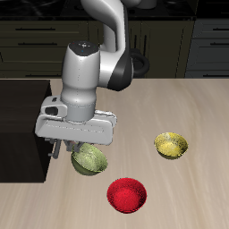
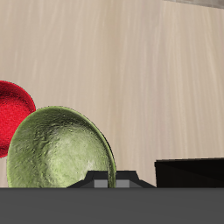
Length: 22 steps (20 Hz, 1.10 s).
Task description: Place the green bowl on the plate
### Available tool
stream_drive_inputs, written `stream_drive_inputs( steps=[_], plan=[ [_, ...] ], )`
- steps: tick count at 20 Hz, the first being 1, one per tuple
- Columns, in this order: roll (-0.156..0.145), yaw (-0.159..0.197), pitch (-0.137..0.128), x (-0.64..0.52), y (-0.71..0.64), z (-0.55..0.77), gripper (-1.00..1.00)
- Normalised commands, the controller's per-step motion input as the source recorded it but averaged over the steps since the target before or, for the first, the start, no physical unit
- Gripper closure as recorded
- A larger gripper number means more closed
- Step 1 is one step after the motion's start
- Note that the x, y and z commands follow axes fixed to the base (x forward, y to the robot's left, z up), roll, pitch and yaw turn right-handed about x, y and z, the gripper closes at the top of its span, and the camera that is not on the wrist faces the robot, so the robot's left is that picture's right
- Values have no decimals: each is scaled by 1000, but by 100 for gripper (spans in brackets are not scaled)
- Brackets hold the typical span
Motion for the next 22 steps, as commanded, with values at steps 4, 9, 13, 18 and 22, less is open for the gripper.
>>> stream_drive_inputs(
  steps=[4, 9, 13, 18, 22],
  plan=[
    [-8, 1, -41, -100, -34, 211, 100],
    [8, 10, -17, -123, -5, 57, 100],
    [-11, 39, -46, -286, 65, 103, 100],
    [23, 2, -6, -321, 61, 68, 100],
    [26, 62, -22, -357, 116, -134, 100]
  ],
)
